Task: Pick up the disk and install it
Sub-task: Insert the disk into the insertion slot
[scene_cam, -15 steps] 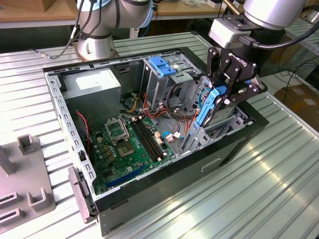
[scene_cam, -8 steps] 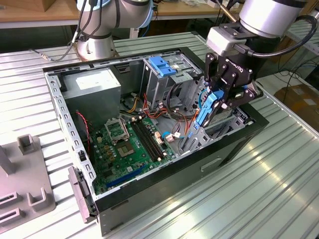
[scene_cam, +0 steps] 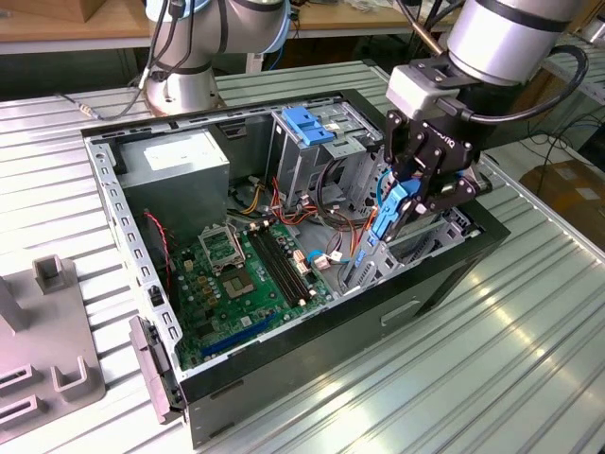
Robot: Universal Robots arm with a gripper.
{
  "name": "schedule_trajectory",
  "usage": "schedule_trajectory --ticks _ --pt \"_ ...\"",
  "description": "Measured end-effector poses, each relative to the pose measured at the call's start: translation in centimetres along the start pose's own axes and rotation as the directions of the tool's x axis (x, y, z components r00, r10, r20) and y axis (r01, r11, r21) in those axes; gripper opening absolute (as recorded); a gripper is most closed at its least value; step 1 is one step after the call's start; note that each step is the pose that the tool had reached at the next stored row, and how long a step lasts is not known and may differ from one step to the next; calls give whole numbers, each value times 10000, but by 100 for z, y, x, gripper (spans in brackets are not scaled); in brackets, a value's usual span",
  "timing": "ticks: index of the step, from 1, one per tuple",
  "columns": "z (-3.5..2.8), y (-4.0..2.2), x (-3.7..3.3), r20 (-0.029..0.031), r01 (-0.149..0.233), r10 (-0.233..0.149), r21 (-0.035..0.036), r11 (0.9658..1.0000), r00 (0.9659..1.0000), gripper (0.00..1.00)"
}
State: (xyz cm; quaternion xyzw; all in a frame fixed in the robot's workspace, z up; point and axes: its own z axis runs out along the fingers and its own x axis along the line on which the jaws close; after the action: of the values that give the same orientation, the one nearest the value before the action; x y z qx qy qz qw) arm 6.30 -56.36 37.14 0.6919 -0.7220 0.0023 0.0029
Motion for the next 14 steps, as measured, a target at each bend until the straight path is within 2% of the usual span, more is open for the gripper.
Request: schedule_trajectory --ticks 2,3,4,5,6,10,11,14 --pt "31 0 0 -2 0 0 1 10000 10000 37" --pt "72 0 -1 0 0 0 5 10000 10000 37" --pt "202 0 -1 -1 0 0 13 10000 10000 37" --pt "225 0 -1 0 0 0 15 10000 10000 37" --pt "228 0 -1 0 0 0 15 10000 10000 44" --pt "229 0 -1 0 0 0 15 10000 10000 43" --pt "230 0 -1 -1 0 0 15 10000 10000 30" --pt "231 0 -1 0 0 0 15 10000 10000 18"
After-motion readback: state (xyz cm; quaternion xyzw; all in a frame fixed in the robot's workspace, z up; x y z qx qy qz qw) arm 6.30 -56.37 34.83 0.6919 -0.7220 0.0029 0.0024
